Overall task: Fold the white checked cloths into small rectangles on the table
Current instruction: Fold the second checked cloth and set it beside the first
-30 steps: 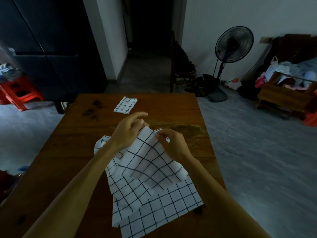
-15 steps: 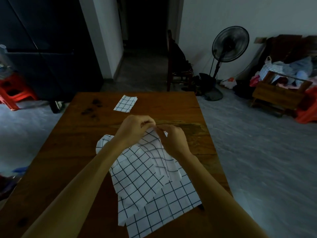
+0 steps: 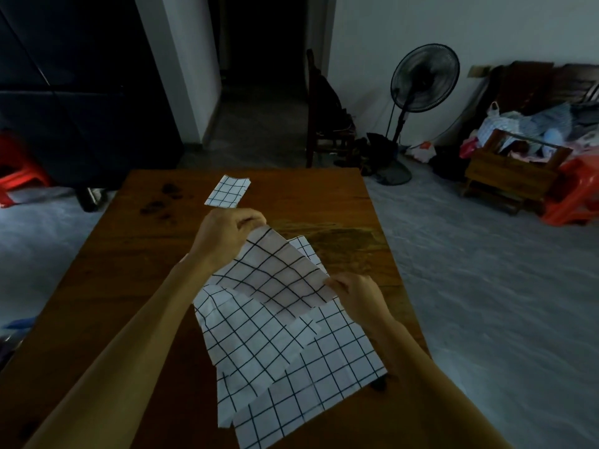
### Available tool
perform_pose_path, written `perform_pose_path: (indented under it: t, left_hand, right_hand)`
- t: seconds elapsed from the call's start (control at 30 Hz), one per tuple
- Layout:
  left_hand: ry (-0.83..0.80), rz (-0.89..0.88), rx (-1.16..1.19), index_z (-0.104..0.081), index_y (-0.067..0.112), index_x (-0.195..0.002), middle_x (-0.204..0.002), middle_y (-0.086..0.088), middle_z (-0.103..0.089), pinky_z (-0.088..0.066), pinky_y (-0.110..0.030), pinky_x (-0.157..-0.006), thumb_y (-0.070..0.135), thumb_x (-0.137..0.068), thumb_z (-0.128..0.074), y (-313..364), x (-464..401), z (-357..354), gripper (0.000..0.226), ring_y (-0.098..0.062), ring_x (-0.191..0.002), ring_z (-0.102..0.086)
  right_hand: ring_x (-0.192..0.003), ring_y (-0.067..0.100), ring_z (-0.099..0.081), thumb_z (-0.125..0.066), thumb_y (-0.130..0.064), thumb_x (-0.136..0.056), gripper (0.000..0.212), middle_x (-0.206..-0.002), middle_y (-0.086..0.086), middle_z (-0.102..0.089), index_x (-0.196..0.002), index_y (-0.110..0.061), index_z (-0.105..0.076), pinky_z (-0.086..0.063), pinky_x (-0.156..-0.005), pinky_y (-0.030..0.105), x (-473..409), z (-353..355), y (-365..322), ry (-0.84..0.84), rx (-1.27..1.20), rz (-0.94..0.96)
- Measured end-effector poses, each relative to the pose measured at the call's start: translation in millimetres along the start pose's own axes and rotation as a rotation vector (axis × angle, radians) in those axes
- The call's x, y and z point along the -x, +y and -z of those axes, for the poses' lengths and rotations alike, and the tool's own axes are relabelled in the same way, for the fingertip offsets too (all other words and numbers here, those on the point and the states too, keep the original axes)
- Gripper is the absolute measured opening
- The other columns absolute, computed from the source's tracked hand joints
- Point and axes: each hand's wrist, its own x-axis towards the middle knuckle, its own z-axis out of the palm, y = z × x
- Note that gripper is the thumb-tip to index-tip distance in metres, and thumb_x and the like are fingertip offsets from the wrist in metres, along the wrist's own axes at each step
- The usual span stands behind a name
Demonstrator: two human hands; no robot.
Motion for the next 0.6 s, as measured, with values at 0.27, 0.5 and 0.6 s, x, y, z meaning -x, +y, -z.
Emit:
perform_pose_path:
  t: [0.27, 0.5, 0.6]
  left_hand:
    - [-0.185, -0.129, -0.066, -0.068, 0.013, -0.105, -0.099, 0.001, -0.071, -0.048, -0.020, -0.080, 0.020, -0.093, -0.055, 24.0, -4.1, -31.2, 0.019, -0.006, -0.084, -0.062]
    - [-0.181, -0.140, 0.003, -0.069, 0.017, -0.103, -0.094, 0.005, -0.071, -0.052, -0.021, -0.075, 0.023, -0.091, -0.057, 29.6, -3.4, -36.4, 0.018, 0.001, -0.076, -0.060]
    - [-0.113, -0.121, 0.035, -0.069, 0.012, -0.102, -0.094, 0.000, -0.072, -0.053, -0.022, -0.076, 0.018, -0.088, -0.061, 21.5, -0.8, -24.0, 0.017, -0.006, -0.080, -0.066]
  right_hand:
    - [-0.101, 0.002, -0.057, -0.049, -0.045, -0.095, 0.045, -0.116, -0.008, -0.063, -0.130, -0.017, -0.054, -0.048, -0.086, 0.024, -4.2, -1.2, -16.0, -0.103, 0.031, -0.072]
    - [-0.045, 0.003, -0.040, -0.048, -0.026, -0.100, 0.025, -0.062, -0.009, -0.054, -0.090, -0.012, -0.067, -0.028, -0.047, 0.015, -34.0, 15.8, -66.1, 0.049, 0.025, 0.110]
    - [-0.044, 0.003, -0.042, -0.050, -0.025, -0.099, 0.024, -0.058, -0.016, -0.047, -0.086, -0.013, -0.065, -0.030, -0.045, 0.014, -15.1, 4.2, -38.8, 0.029, 0.006, 0.069]
